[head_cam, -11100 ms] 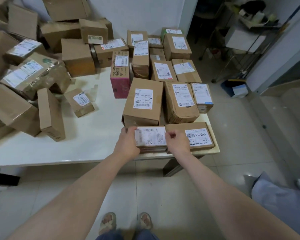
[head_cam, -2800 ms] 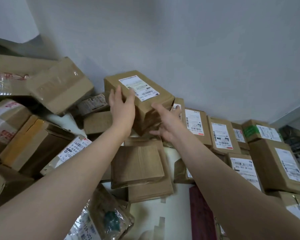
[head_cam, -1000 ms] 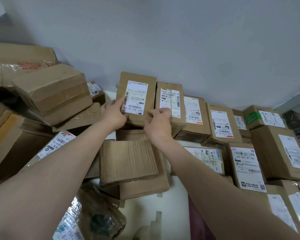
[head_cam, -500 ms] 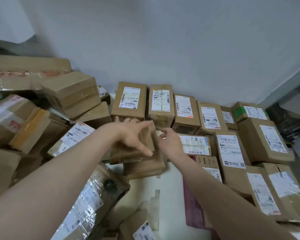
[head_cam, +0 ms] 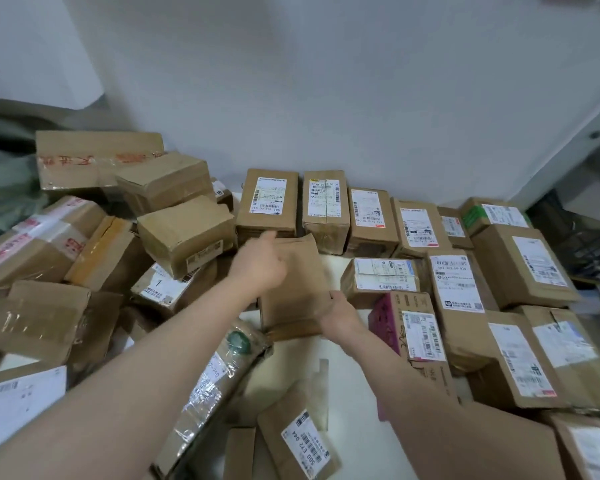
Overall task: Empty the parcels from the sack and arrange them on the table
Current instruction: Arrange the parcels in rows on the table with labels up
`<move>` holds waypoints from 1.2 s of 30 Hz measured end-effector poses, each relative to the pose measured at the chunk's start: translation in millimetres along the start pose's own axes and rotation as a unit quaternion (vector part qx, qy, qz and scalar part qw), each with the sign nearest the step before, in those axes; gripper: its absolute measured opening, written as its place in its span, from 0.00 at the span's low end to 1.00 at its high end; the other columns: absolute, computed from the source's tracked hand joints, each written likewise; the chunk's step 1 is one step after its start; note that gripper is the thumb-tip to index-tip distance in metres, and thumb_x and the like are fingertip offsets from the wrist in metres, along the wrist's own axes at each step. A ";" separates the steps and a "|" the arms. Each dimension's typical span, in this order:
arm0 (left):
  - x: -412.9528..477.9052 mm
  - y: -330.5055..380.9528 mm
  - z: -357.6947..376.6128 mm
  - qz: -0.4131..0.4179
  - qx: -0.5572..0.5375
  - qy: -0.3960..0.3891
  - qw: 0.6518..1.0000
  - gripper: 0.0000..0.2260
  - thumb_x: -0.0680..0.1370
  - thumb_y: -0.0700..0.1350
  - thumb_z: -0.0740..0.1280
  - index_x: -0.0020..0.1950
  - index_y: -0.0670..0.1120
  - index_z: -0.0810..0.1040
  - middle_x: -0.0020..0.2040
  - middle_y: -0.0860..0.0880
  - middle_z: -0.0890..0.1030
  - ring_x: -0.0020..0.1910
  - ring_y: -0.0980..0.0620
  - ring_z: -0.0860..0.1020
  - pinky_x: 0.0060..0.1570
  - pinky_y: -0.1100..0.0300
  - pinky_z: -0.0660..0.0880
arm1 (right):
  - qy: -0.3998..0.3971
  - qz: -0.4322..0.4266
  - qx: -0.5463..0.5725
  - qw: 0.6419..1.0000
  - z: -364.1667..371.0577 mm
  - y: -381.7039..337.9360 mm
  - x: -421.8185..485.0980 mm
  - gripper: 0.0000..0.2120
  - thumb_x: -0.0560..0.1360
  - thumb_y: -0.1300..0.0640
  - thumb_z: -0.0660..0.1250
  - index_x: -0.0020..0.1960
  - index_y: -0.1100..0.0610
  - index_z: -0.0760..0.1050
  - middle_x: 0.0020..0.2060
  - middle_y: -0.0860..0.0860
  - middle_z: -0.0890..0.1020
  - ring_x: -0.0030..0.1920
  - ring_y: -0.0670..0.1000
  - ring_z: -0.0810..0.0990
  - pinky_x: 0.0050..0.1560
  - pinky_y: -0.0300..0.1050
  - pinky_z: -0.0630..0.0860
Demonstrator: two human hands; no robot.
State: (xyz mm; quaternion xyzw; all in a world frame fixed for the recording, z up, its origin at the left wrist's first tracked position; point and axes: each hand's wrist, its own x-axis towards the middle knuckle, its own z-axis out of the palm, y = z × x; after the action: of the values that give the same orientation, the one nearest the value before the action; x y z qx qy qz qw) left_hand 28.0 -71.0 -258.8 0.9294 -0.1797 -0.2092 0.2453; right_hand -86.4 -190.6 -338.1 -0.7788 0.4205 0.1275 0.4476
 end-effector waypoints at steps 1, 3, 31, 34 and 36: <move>-1.2 0.5 14.1 -0.065 -0.034 -0.041 0.996 0.30 0.80 0.51 0.62 0.79 0.46 0.54 0.72 0.39 0.68 0.69 0.40 0.68 0.66 0.47 0.69 | -0.002 0.004 0.026 1.000 -1.0 1.9 -3.4 0.20 0.77 0.58 0.61 0.69 0.51 0.64 0.52 0.54 0.79 0.53 0.57 0.79 0.44 0.47 0.76; -4.3 1.3 33.6 -0.189 -0.147 -0.066 0.969 0.36 0.81 0.58 0.59 0.80 0.45 0.44 0.76 0.38 0.61 0.72 0.38 0.64 0.70 0.46 0.65 | 0.008 0.016 0.068 0.998 0.4 10.1 -4.2 0.19 0.76 0.61 0.64 0.65 0.51 0.66 0.50 0.52 0.79 0.53 0.55 0.78 0.50 0.49 0.78; -30.5 1.7 59.7 -0.142 -0.296 -0.102 0.939 0.16 0.81 0.40 0.62 0.70 0.46 0.69 0.69 0.46 0.72 0.60 0.48 0.71 0.52 0.59 0.65 | -0.034 -0.023 0.204 0.978 -24.8 31.6 -17.3 0.18 0.80 0.53 0.63 0.69 0.51 0.72 0.62 0.46 0.80 0.60 0.48 0.78 0.56 0.44 0.77; -22.2 1.6 67.9 -0.102 -0.285 -0.082 0.950 0.24 0.78 0.38 0.66 0.73 0.47 0.66 0.69 0.49 0.72 0.62 0.49 0.71 0.54 0.60 0.66 | 0.061 -0.082 0.162 0.981 -39.3 28.2 -24.2 0.18 0.80 0.57 0.63 0.70 0.51 0.72 0.64 0.47 0.77 0.65 0.48 0.75 0.57 0.40 0.73; -18.0 4.0 73.8 -0.076 -0.210 -0.131 0.966 0.33 0.74 0.40 0.72 0.76 0.53 0.62 0.73 0.50 0.66 0.65 0.49 0.70 0.60 0.59 0.68 | 0.191 -0.118 0.054 0.973 -53.0 25.1 -32.4 0.15 0.79 0.59 0.63 0.65 0.52 0.76 0.61 0.49 0.79 0.64 0.50 0.75 0.58 0.42 0.72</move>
State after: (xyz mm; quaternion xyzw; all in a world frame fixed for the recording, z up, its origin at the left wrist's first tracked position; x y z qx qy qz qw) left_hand -23.4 -94.5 -309.7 0.8327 -0.0910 -0.3798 0.3926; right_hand -135.1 -221.9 -304.3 -0.8072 0.4100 -0.1002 0.4127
